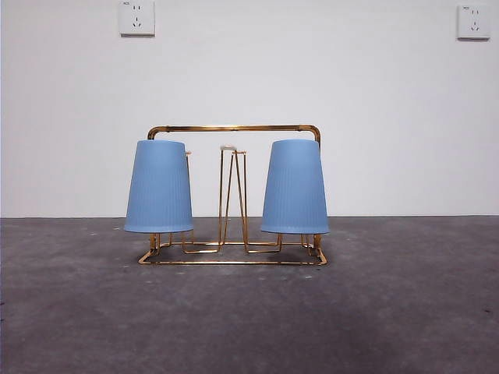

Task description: Pick up cup 1,put cup 1 in the cup rack,pick up cup 2,put cup 2 in the cup rack

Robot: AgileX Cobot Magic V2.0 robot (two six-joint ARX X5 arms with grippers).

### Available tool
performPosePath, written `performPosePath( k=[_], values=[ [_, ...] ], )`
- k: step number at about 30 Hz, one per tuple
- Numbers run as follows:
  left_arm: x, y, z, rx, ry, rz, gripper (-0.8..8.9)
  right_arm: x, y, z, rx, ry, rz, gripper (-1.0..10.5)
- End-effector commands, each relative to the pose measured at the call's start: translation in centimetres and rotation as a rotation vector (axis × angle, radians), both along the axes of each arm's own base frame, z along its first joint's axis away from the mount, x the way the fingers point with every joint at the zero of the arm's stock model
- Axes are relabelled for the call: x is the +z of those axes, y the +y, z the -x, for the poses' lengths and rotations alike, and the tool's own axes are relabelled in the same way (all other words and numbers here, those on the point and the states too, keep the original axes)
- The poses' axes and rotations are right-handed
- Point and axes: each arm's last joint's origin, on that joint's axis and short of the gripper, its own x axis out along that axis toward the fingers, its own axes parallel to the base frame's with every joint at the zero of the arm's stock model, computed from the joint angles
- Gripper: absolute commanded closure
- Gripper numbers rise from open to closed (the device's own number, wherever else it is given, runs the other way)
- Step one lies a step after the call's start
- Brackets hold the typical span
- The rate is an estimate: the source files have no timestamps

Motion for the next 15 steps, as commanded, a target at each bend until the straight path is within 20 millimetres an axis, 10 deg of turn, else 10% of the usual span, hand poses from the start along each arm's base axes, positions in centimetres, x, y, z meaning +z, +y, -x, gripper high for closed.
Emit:
performPosePath(
  k=[1,7,15],
  values=[
    [-0.3,0.0,-0.1,0.006,0.005,0.010,8.17,-5.2,0.1,-1.8,-0.018,0.031,0.005,9.5],
    [-0.3,0.0,-0.1,0.006,0.005,0.010,8.17,-12.1,0.0,-3.0,-0.065,0.014,-0.075,9.5],
    [-0.3,0.0,-0.1,0.006,0.005,0.010,8.17,-16.4,-0.2,-3.3,-0.133,0.065,-0.088,9.5]
  ],
)
